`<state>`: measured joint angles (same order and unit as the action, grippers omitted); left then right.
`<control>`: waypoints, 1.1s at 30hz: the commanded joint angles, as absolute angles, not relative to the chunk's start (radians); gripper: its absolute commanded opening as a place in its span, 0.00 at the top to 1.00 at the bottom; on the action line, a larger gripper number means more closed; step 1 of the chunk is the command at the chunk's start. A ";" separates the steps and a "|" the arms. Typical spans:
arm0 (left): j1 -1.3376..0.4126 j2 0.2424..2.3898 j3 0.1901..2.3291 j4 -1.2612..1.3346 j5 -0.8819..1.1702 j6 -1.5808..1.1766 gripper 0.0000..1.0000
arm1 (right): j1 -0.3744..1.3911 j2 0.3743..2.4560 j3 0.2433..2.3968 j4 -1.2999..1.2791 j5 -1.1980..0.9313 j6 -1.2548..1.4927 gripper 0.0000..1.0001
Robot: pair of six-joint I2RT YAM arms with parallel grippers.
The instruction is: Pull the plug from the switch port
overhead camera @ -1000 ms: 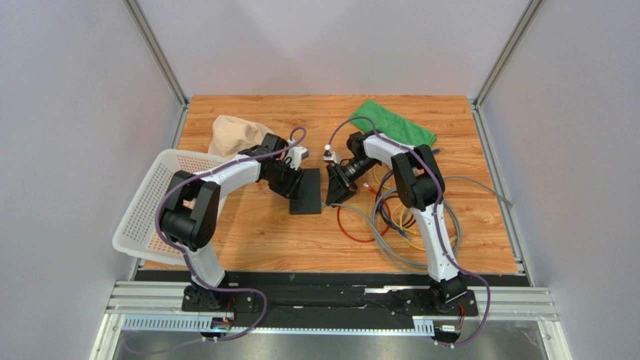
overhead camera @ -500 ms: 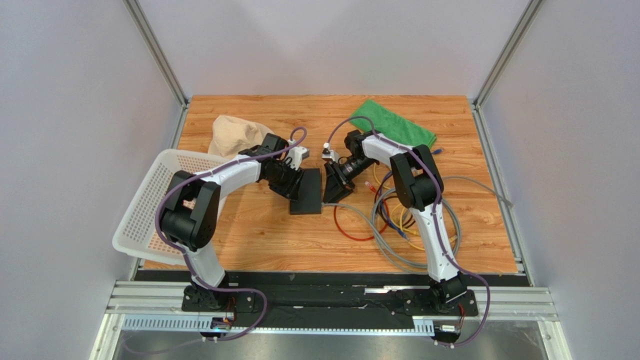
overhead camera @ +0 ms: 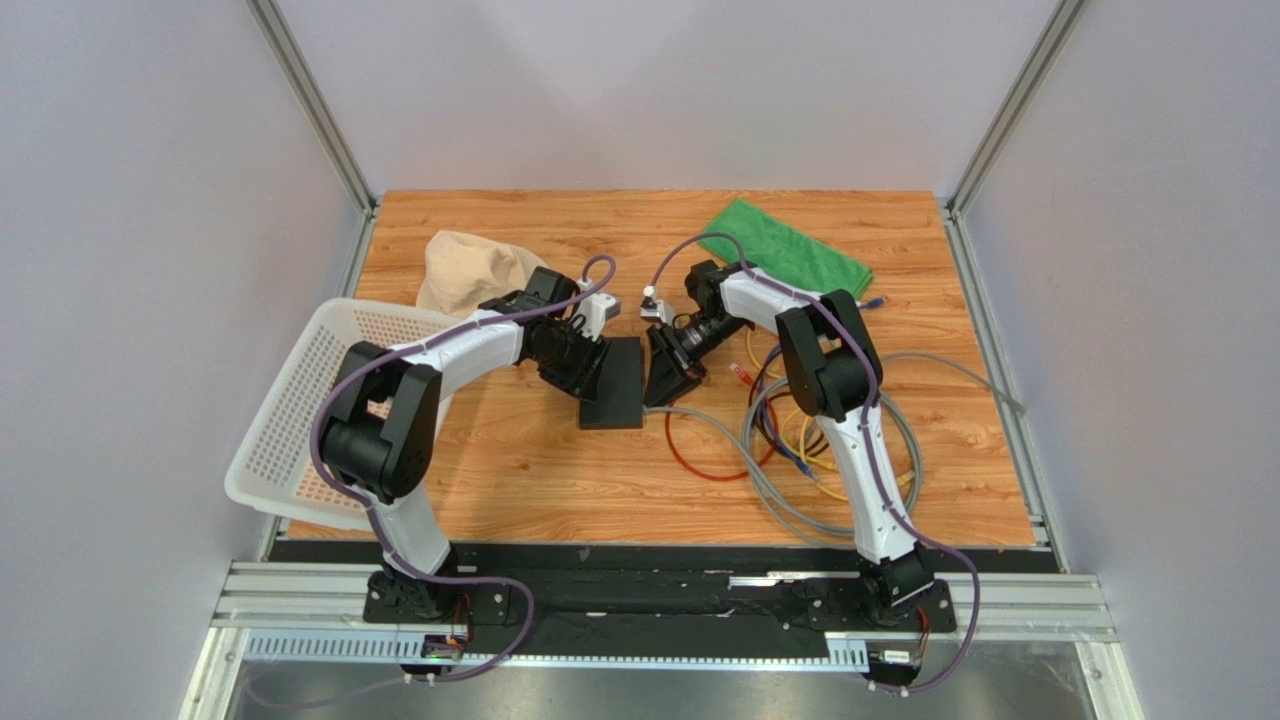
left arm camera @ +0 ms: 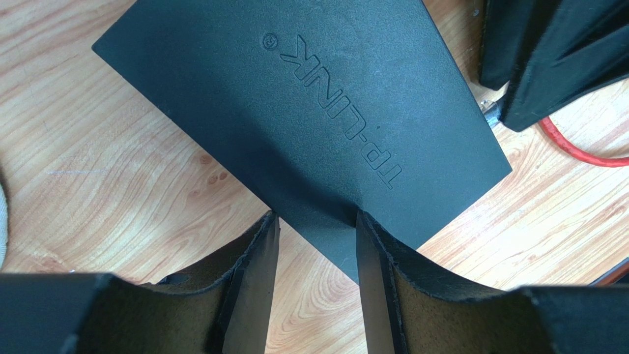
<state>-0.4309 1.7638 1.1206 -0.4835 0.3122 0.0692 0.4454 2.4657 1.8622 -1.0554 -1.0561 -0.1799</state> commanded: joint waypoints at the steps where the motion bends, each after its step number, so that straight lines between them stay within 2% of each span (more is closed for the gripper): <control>1: -0.456 1.795 1.109 -0.495 0.276 0.110 0.50 | 0.465 2.522 1.887 -0.988 -0.977 -0.238 0.61; 15: -0.457 1.799 1.111 -0.499 0.273 0.109 0.49 | 0.472 2.543 1.922 -1.075 -1.017 -0.321 0.64; 23: -0.459 1.801 1.112 -0.497 0.273 0.109 0.49 | 0.472 2.566 1.945 -1.193 -1.052 -0.440 0.57; 33: -0.463 1.807 1.121 -0.499 0.272 0.112 0.49 | 0.485 2.583 1.965 -1.192 -1.023 -0.417 0.59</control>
